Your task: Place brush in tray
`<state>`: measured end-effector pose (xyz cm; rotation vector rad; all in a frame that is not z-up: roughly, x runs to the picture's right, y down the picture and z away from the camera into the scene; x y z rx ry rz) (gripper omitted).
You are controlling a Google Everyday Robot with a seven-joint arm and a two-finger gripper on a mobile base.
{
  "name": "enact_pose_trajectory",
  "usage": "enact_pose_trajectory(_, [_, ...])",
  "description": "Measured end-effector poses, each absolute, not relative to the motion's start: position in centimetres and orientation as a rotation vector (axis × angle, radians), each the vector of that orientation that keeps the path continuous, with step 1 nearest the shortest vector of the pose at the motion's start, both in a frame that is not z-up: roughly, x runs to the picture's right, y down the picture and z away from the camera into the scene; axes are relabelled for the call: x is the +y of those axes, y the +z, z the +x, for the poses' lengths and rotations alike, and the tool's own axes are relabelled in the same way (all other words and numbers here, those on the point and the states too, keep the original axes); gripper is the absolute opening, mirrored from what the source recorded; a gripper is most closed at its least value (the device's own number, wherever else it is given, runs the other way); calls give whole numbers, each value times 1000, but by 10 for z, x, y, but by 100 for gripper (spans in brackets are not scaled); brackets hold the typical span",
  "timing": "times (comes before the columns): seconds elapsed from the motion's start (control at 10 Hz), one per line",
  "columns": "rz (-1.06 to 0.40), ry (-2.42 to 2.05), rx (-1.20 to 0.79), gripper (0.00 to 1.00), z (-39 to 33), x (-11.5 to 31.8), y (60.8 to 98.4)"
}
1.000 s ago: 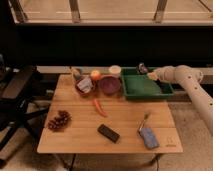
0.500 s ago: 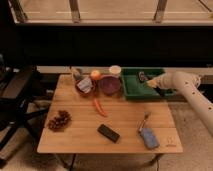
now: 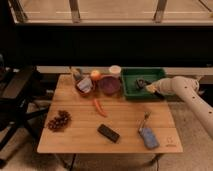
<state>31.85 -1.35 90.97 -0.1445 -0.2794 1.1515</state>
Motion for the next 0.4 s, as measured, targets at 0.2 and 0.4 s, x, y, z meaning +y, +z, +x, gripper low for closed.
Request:
enact_pose_trajectory(0.2, [-146,1149,-281,80,317,-14,910])
enact_pose_trajectory(0.4, [-144,1150,-280,80,319,-14,910])
